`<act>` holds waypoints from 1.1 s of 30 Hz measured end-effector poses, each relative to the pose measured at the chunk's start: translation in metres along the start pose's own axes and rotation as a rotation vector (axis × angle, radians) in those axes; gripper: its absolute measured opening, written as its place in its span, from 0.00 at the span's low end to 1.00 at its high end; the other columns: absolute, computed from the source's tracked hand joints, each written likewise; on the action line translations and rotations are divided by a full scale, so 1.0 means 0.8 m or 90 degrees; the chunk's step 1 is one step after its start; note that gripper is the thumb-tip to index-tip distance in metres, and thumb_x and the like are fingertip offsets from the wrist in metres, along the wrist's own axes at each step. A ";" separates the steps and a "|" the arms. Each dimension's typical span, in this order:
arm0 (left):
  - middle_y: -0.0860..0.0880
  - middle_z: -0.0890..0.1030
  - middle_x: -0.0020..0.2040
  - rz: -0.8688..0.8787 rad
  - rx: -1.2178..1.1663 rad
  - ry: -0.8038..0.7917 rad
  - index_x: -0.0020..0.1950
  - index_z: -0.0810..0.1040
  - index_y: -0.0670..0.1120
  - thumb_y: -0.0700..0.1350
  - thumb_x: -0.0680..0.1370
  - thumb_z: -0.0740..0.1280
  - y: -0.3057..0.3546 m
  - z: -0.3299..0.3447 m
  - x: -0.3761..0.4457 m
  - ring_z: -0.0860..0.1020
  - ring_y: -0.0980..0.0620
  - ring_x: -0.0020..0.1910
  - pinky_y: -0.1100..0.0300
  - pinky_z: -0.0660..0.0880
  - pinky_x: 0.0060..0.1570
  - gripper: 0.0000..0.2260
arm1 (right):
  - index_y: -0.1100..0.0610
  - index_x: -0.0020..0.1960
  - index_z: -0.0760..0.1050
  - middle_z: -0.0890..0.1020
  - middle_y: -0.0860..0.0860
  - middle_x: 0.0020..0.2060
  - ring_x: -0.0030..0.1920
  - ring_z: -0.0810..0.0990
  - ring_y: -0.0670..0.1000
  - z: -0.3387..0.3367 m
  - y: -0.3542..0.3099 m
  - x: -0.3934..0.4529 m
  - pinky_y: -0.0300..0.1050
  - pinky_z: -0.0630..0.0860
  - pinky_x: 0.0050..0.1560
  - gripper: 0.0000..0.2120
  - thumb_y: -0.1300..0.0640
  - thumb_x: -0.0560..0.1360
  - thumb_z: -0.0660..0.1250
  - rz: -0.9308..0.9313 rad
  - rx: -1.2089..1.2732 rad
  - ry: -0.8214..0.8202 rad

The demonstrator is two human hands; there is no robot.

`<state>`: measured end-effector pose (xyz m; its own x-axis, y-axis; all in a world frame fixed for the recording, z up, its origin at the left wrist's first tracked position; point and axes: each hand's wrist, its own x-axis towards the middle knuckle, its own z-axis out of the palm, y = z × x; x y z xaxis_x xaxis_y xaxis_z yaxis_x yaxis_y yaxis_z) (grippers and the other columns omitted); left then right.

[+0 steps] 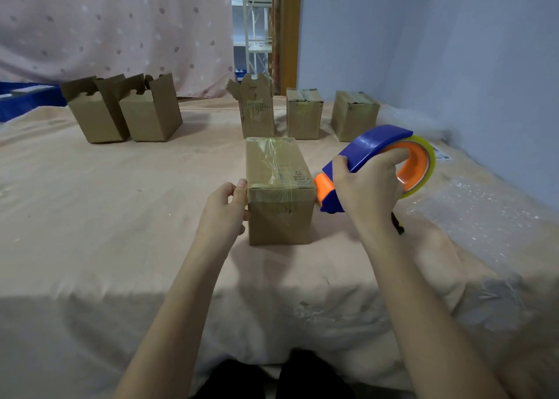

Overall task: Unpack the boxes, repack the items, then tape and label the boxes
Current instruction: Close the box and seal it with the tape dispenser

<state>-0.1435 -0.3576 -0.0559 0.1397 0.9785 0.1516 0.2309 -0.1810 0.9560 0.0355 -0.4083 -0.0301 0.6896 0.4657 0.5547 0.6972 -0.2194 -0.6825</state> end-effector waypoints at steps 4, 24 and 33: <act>0.50 0.73 0.33 -0.008 0.005 0.003 0.38 0.70 0.46 0.49 0.83 0.55 0.003 0.000 0.000 0.70 0.61 0.21 0.70 0.63 0.20 0.15 | 0.65 0.63 0.58 0.73 0.50 0.43 0.39 0.73 0.51 0.008 0.000 -0.005 0.41 0.63 0.40 0.26 0.51 0.76 0.65 -0.004 -0.035 -0.021; 0.50 0.76 0.31 0.000 0.111 -0.054 0.41 0.74 0.47 0.59 0.81 0.51 -0.013 -0.007 0.016 0.72 0.51 0.24 0.55 0.74 0.36 0.21 | 0.58 0.35 0.62 0.70 0.52 0.31 0.33 0.70 0.53 0.041 0.037 0.047 0.46 0.64 0.32 0.21 0.43 0.75 0.65 -0.168 -0.342 -0.519; 0.47 0.78 0.39 -0.012 0.119 -0.039 0.41 0.72 0.44 0.50 0.81 0.59 -0.034 -0.007 0.027 0.76 0.47 0.38 0.54 0.71 0.40 0.12 | 0.57 0.56 0.77 0.79 0.50 0.52 0.57 0.75 0.49 0.036 0.021 0.025 0.42 0.69 0.55 0.13 0.57 0.81 0.55 -0.092 0.184 -0.291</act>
<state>-0.1521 -0.3306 -0.0773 0.1904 0.9751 0.1134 0.4084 -0.1837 0.8941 0.0550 -0.3781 -0.0441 0.3914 0.8118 0.4334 0.6520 0.0877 -0.7531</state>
